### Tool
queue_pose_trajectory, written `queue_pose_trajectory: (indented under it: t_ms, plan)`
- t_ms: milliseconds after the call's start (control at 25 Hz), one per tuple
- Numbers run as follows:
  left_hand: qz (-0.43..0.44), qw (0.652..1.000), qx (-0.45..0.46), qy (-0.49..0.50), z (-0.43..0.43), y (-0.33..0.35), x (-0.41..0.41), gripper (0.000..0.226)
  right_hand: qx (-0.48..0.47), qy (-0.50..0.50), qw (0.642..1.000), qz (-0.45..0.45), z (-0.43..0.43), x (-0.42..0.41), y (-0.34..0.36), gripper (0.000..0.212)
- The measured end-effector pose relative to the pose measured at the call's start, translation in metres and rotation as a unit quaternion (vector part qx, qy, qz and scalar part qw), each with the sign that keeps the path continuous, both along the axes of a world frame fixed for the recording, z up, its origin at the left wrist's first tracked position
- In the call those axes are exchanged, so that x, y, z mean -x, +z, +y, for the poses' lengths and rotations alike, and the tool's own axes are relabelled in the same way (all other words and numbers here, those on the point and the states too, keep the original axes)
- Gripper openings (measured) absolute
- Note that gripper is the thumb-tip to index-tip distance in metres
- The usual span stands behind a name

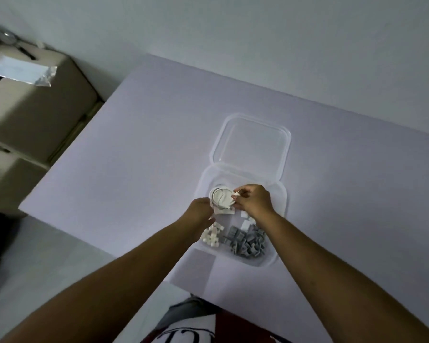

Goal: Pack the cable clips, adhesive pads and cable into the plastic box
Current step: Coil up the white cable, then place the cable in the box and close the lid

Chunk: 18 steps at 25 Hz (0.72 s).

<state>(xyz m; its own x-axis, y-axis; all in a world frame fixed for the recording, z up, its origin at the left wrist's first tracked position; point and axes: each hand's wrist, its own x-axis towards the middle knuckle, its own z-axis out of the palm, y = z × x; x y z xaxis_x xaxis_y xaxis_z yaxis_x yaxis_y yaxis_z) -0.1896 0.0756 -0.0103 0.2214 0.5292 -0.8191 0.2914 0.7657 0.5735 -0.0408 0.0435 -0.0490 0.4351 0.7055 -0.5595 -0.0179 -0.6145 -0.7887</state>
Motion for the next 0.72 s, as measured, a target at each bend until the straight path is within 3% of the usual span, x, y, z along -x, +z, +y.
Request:
queue_pose_trajectory:
  t_ms: [280, 400, 600, 720]
  plan:
    - [0.012, 0.999, 0.027, -0.018, 0.008, -0.009, 0.005, 0.025, -0.012, 0.054, 0.990, -0.132, -0.005, -0.007, -0.006, 0.040]
    - [0.004, 0.999, 0.009, -0.035, 0.013, 0.002, 0.005, 0.043, -0.045, 0.064, 0.983, -0.165, -0.005, -0.012, 0.005, 0.033]
    - [-0.037, 0.986, -0.154, -0.060, 0.058, 0.028, -0.011, 0.035, -0.174, -0.024, 0.974, -0.144, 0.006, -0.046, 0.034, 0.011]
    - [-0.005, 0.969, -0.244, -0.047, 0.103, 0.030, -0.036, 0.035, -0.157, -0.123, 0.966, -0.164, 0.019, -0.082, 0.034, 0.008]
